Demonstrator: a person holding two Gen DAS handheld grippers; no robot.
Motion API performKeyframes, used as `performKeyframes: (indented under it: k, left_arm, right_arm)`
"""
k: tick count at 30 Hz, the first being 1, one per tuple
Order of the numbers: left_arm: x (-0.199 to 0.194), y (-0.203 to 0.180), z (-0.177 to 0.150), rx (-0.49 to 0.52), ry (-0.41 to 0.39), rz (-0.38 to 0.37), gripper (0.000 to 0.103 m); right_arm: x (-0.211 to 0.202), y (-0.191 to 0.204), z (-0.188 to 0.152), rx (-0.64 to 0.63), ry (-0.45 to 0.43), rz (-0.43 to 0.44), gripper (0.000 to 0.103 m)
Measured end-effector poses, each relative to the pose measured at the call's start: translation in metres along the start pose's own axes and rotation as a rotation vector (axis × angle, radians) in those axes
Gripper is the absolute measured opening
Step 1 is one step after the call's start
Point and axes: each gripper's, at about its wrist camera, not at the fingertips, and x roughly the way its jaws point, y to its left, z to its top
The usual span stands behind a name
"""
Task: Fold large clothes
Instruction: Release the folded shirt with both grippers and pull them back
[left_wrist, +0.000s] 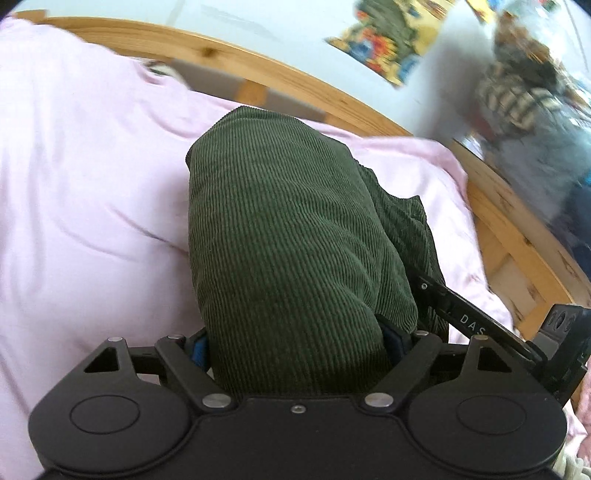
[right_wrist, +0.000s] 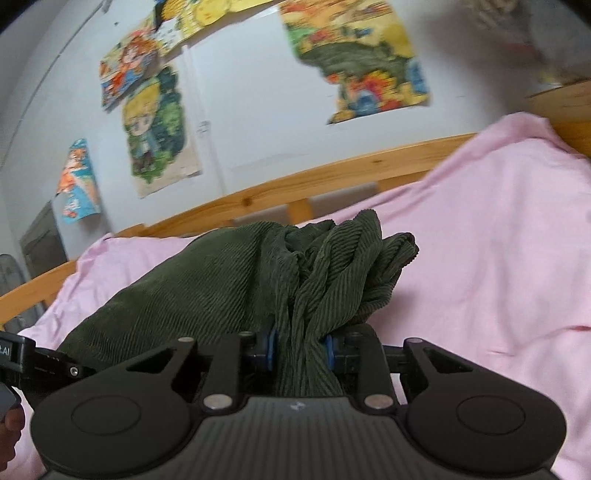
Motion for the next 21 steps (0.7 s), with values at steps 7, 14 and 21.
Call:
performKeyframes:
  k: [7,14,21]
  left_arm:
    - [0.007,0.061,-0.002,-0.095,0.045,0.065,0.086]
    - [0.010,0.062,-0.006,-0.118,0.039,0.095,0.095]
    - [-0.007,0.040,-0.007,-0.103,-0.003,0.223,0.102]
  right_arm:
    - [0.056,0.016,-0.020,0.005,0.129,-0.001,0.031]
    - [0.042,0.011,-0.015,-0.018,0.125,-0.029,0.052]
    - [0.003,0.025,-0.002,-0.062,0.047,-0.052,0.094]
